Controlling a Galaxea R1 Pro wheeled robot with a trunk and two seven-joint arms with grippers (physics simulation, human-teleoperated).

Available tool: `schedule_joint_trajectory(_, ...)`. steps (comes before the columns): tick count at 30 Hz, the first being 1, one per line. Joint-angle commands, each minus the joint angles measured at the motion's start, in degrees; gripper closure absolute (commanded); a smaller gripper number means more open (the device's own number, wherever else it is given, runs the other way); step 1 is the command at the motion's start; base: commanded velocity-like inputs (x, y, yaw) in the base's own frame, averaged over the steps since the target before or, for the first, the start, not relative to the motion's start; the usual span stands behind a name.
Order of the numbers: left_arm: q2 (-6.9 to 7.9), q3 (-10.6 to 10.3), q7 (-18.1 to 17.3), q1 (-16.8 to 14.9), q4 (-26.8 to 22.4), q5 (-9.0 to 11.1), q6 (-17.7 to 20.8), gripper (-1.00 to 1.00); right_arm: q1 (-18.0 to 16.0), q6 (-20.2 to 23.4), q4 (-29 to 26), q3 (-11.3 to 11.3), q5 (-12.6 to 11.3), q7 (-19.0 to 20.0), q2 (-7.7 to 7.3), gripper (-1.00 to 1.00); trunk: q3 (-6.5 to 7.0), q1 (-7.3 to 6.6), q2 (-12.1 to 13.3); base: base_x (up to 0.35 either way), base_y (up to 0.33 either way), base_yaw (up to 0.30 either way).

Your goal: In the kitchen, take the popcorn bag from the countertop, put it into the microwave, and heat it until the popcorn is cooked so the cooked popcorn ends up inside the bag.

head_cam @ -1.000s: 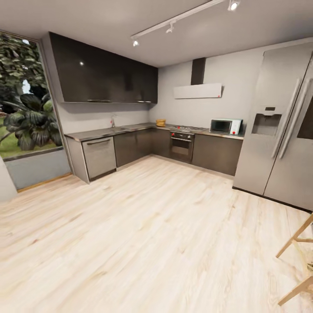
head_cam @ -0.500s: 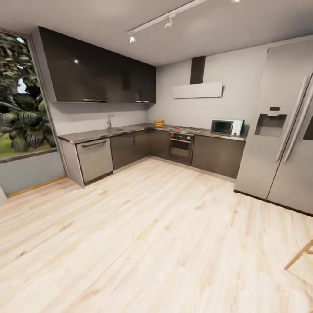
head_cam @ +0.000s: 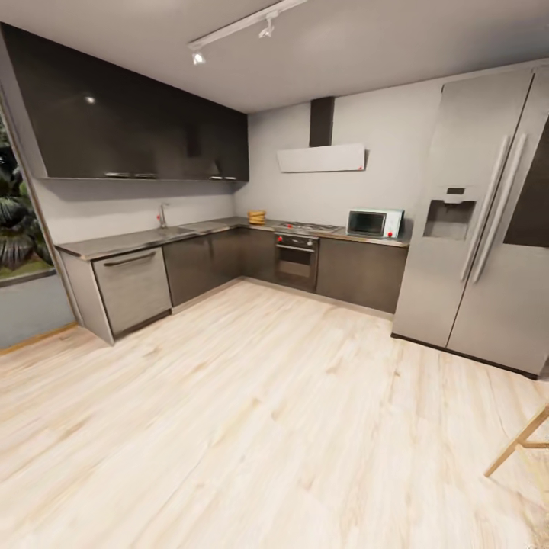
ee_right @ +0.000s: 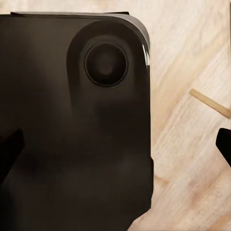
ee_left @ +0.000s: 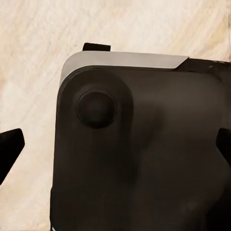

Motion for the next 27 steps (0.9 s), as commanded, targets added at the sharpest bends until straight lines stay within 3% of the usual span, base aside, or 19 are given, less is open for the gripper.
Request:
schedule_joint_trajectory(1, -0.01, 0.0, 0.0, 0.0, 0.0, 0.6, -0.1, -1.0, 0.0, -0.2, 0.0, 0.1, -0.4, 0.0, 0.03, -1.0, -0.04, 0.04, 0.0, 0.323, 0.0, -0.25)
schedule_joint_trajectory(27, 0.08, 0.1, 0.0, 0.0, -0.1, 0.7, -0.2, -1.0, 0.0, 0.0, -0.7, -0.1, -0.2, 0.0, 1.1, -1.0, -0.04, 0.04, 0.0, 0.323, 0.0, -0.017)
